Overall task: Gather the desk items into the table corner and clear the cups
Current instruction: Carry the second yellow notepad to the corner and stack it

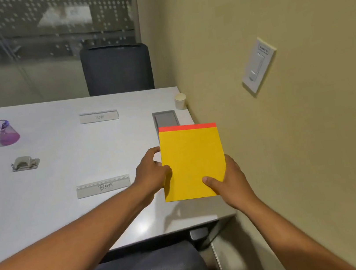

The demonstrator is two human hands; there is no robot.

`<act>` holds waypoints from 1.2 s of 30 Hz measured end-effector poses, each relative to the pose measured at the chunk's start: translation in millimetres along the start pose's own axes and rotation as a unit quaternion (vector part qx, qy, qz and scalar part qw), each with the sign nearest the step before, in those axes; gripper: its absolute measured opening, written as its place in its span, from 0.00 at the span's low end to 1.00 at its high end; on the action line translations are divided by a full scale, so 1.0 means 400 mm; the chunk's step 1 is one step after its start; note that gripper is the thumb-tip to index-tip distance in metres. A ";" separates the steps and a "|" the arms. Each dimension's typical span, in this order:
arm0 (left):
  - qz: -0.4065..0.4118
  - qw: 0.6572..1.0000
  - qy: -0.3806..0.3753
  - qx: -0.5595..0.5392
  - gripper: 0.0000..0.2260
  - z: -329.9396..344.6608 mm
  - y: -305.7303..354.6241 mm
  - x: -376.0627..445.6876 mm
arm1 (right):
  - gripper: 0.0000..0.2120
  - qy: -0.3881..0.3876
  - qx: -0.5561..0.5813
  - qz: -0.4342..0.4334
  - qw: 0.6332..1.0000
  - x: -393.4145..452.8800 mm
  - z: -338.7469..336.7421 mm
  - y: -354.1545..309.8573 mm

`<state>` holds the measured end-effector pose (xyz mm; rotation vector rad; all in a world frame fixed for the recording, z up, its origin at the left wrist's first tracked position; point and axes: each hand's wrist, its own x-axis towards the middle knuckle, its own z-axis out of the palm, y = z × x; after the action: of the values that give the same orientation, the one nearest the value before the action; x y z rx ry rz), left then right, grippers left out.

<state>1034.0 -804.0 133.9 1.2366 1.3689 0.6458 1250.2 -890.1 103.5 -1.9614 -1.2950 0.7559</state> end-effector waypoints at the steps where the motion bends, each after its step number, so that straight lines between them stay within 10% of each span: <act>1: -0.020 1.000 -0.011 -0.008 0.30 0.011 -0.018 0.029 | 0.39 -0.005 -0.014 0.008 1.000 0.031 0.008 0.021; 10: -0.165 0.985 -0.047 -0.026 0.39 0.112 -0.228 0.203 | 0.48 -0.090 -0.089 0.148 0.981 0.195 0.115 0.189; 23: -0.059 0.994 0.075 0.055 0.16 0.254 -0.275 0.462 | 0.48 -0.078 -0.148 0.133 0.977 0.492 0.164 0.279; 36: -0.034 0.988 0.061 0.140 0.15 0.279 -0.291 0.642 | 0.45 -0.063 -0.134 0.126 0.981 0.609 0.232 0.332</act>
<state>1148.6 -633.6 -89.5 1.3819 1.6386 0.4987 1336.3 -682.1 -83.3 -2.3602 -1.2911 0.8775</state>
